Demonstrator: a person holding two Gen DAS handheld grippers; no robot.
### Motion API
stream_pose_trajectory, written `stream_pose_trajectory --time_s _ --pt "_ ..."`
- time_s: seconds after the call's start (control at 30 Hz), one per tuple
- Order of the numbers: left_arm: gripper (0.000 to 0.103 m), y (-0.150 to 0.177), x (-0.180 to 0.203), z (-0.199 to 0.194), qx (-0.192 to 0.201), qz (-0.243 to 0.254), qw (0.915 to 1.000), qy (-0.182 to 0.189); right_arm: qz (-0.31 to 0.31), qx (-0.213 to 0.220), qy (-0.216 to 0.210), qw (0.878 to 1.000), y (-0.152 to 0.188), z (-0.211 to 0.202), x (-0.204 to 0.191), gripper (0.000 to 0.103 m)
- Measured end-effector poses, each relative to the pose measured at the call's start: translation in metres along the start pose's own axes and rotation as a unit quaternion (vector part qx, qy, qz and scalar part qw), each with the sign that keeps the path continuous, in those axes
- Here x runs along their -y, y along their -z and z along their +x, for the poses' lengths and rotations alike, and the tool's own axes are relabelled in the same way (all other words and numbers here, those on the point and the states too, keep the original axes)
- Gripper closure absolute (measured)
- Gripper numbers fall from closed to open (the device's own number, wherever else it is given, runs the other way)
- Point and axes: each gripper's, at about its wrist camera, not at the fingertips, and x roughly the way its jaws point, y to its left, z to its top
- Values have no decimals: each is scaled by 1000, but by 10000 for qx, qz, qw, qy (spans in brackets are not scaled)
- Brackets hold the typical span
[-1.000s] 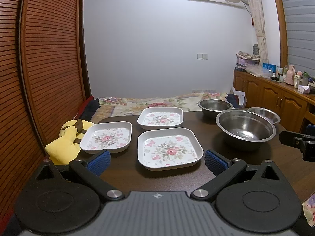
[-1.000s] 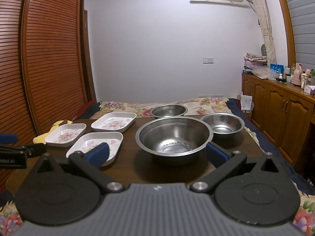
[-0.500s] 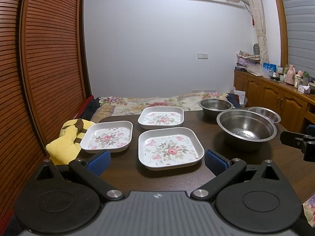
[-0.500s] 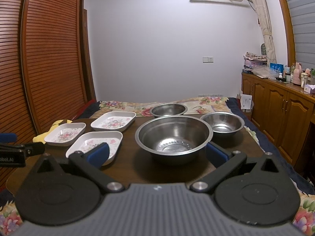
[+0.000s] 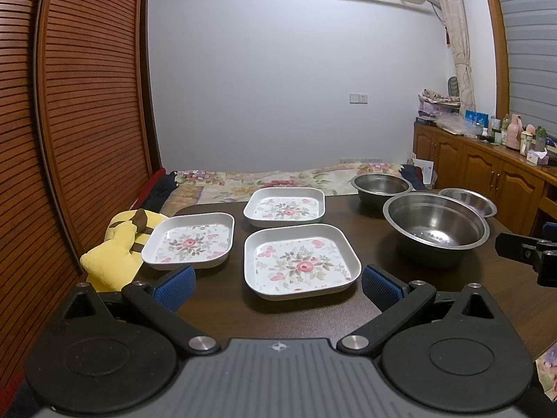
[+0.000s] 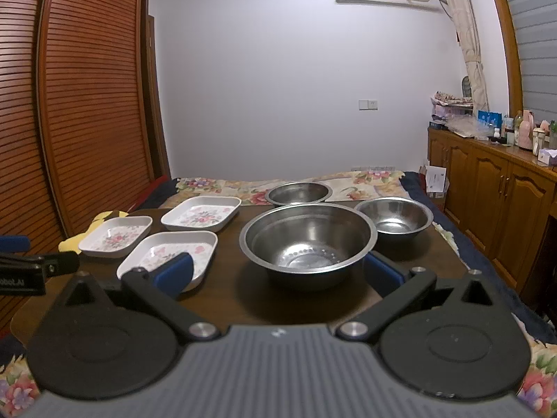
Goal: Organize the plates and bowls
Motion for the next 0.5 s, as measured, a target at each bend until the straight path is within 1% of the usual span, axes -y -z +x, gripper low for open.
stream_pose_trajectory --time_s 0.5 --pt "0 -1 -2 0 -21 -4 10000 3 -19 -13 16 10000 2 1 0 0"
